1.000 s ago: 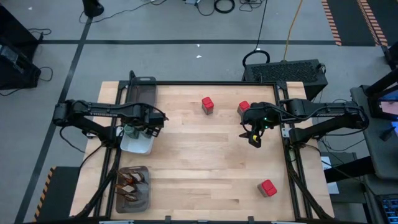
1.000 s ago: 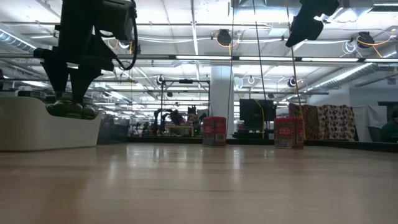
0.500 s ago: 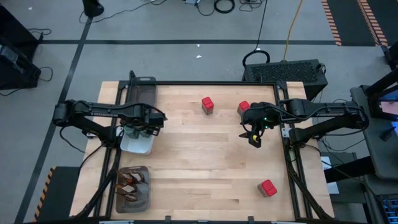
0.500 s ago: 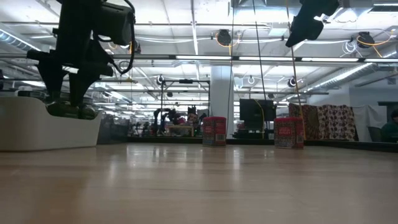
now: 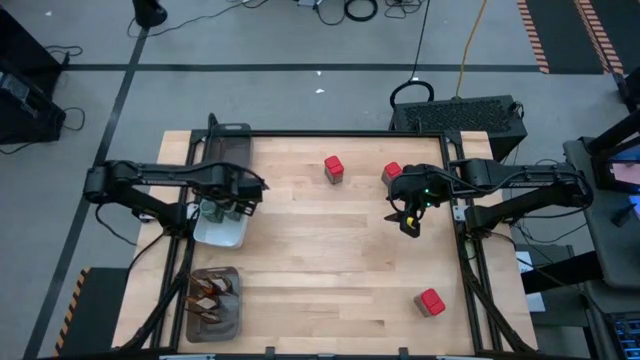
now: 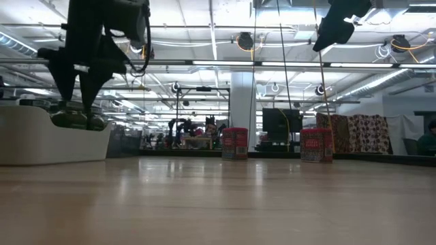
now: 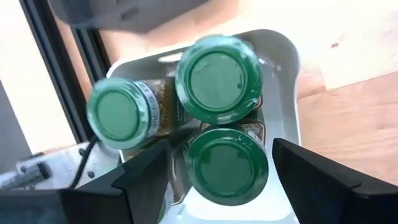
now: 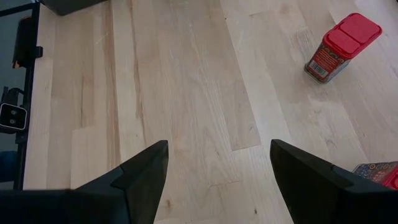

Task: Sort spices by type
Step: Put the red seasoning can into the top black bin

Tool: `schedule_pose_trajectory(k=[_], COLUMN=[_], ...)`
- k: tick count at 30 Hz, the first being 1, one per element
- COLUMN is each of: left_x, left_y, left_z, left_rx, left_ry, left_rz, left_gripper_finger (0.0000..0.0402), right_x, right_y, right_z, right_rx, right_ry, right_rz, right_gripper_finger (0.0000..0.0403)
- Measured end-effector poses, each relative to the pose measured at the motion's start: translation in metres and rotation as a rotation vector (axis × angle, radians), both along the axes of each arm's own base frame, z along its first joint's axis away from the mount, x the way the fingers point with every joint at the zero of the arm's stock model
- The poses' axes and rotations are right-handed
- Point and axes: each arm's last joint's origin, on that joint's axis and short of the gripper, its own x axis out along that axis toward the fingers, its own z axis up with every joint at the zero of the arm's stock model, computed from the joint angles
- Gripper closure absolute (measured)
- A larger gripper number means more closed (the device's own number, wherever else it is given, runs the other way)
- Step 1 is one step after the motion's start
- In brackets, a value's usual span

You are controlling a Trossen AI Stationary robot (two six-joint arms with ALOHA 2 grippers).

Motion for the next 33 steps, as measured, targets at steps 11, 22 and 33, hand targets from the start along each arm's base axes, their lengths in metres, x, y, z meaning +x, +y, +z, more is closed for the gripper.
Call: schedule_pose_trajectory(k=[11,22,33], left_x=[0.008,0.025,0.04], left_y=[0.003,0.011,0.019], left_z=[0.045,0.076,0.067], left_rx=[0.12,0.354,0.281], left_ry=[-0.233,-0.58,-0.643], left_rz=[-0.074,-0.214,-0.63], left_gripper_finger=[0.0118,0.0118,0.0118], right_x=[0.0,0.007,0.019], right_y=[0.0,0.0,-0.007], right_z=[0.0,0.007,0.023], right_rx=[0.0,0.005,0.039], right_ry=[-0.003,-0.1,-0.338], right_rz=[-0.002,-0.011,-0.342], right_gripper_finger=[0.0138,0.0138,0.0138])
